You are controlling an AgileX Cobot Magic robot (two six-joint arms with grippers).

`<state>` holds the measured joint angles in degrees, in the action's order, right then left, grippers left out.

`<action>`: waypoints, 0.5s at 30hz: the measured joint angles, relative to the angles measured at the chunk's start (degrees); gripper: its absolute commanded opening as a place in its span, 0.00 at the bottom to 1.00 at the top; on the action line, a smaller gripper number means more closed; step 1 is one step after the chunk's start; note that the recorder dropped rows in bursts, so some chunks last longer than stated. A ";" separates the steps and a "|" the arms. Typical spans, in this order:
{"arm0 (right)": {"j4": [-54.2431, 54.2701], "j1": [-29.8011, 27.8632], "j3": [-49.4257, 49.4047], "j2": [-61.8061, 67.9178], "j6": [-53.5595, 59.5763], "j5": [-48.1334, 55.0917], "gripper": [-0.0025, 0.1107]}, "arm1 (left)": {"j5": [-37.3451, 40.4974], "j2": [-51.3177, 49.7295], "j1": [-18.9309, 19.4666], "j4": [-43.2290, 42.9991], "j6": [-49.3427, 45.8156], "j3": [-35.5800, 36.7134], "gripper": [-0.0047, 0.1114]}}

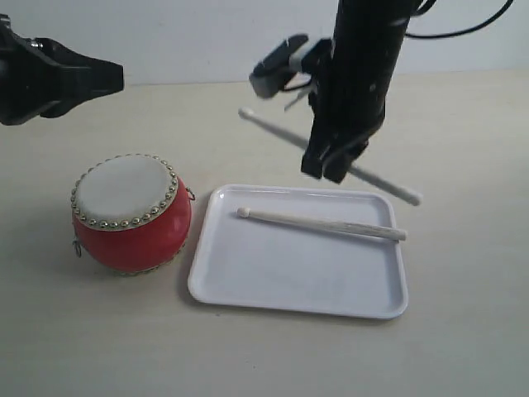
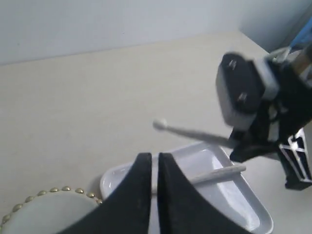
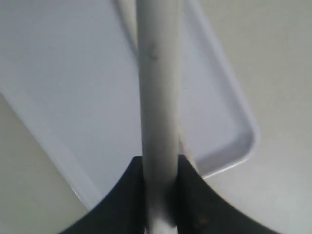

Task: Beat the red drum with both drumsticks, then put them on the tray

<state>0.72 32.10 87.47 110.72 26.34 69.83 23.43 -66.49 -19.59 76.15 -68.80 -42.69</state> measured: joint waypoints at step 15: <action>-2.63 8.80 -3.19 9.98 4.00 0.36 0.02 | -4.08 8.01 0.00 -3.44 1.74 4.36 0.04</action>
<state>-1.92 40.90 84.28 120.70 30.34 70.19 19.34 -58.49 -19.59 72.71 -67.06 -38.33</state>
